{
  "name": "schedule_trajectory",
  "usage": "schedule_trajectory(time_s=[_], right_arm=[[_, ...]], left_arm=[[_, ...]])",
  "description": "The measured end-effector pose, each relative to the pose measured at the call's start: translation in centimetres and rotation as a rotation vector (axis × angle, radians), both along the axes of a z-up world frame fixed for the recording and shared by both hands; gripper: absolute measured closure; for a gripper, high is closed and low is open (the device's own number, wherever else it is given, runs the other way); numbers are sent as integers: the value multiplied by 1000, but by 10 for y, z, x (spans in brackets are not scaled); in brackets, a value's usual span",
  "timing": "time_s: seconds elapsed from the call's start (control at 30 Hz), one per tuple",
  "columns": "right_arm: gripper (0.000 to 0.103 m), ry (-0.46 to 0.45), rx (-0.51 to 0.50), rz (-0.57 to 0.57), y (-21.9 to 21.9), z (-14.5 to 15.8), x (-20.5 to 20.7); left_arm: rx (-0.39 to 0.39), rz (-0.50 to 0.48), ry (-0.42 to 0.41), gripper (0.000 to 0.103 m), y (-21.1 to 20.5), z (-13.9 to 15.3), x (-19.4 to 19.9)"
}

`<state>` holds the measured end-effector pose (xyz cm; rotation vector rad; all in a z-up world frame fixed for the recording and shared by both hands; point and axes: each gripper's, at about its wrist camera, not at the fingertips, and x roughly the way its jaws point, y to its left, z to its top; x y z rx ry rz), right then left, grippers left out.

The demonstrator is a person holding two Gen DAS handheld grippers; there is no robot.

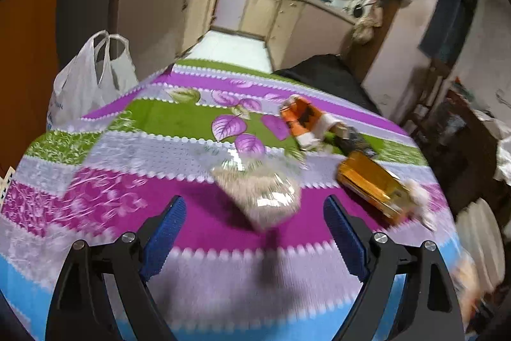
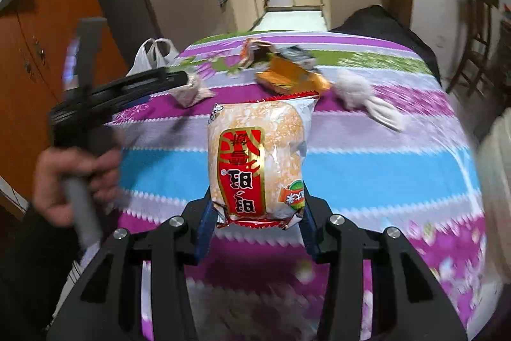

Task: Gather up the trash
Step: 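Grasp the clear rice bag with the left tool while the right tool grasps the red-label bread bag, then carry the rice bag and bread bag over the white bucket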

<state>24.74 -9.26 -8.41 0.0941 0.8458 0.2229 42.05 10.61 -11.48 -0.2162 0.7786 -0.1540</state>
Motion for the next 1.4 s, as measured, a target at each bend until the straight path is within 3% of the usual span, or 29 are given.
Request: schedule_trajectory(time_s=[0.1, 0.23, 0.37, 0.43, 0.5, 0.83, 1.4], right_arm=[[59, 8, 11, -9, -12, 0, -7], [59, 3, 11, -8, -17, -2, -11], [59, -6, 42, -11, -21, 0, -12], [59, -14, 52, -16, -26, 3, -16], [59, -13, 62, -22, -30, 5, -17], [59, 44, 89, -31, -38, 7, -22], [59, 4, 62, -67, -46, 11, -43]], left_arm=[[18, 32, 39, 18, -8, -13, 21], [-32, 8, 64, 52, -8, -19, 31], [-33, -45, 67, 62, -6, -20, 23], [-48, -63, 82, 63, -4, -18, 13], [-12, -77, 74, 63, -7, -9, -10], [146, -154, -76, 63, -56, 36, -110], [314, -224, -89, 64, -119, 22, -166]])
